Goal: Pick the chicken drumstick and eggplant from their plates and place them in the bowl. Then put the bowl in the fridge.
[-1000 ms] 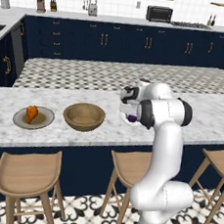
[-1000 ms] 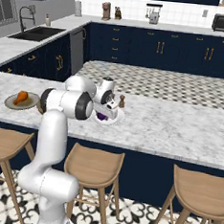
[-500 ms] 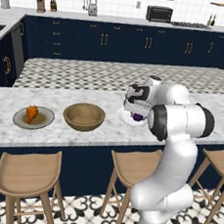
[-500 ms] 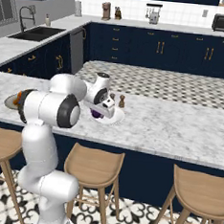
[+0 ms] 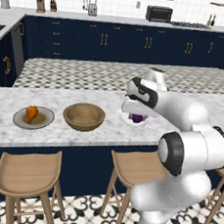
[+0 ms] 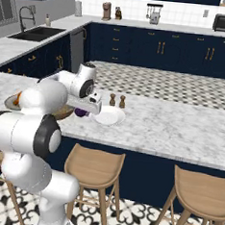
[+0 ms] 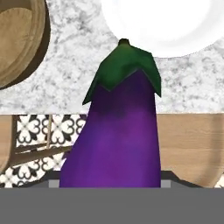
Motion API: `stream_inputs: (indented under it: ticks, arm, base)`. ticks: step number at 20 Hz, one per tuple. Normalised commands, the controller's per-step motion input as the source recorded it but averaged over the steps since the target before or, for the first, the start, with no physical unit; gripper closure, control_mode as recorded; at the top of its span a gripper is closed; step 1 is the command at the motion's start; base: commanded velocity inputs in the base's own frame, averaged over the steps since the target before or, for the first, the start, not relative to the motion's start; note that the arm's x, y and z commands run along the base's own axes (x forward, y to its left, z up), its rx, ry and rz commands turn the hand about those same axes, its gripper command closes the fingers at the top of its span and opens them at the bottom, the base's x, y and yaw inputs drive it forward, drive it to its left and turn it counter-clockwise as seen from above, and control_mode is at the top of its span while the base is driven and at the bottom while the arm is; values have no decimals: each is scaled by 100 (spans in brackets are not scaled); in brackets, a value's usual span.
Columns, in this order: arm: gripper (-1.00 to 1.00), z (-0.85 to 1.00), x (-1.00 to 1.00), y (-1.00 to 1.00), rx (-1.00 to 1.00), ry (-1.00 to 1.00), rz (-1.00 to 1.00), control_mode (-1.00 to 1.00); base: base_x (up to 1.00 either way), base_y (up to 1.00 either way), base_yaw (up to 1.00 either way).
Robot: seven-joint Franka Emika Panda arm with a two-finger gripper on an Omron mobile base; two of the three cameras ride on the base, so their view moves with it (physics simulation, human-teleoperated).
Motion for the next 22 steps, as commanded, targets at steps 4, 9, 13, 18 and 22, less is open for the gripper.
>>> stream_inputs:
  ticks: [4, 9, 13, 18, 22]
  arm:
    - [100, 1, -75, 82, 0, -32, 22, -100]
    - [100, 23, -12, 65, 0, -10, 24, -100]
    - [100, 41, 2, 57, 0, 7, 21, -100]
    - [100, 18, 22, 59, -6, 7, 8, -100]
    - [100, -12, 59, 81, -8, 0, 1, -100]
  base:
    - [0, 0, 0]
    - [0, 0, 0]
    - [0, 0, 0]
    - [0, 0, 0]
    - [0, 0, 0]
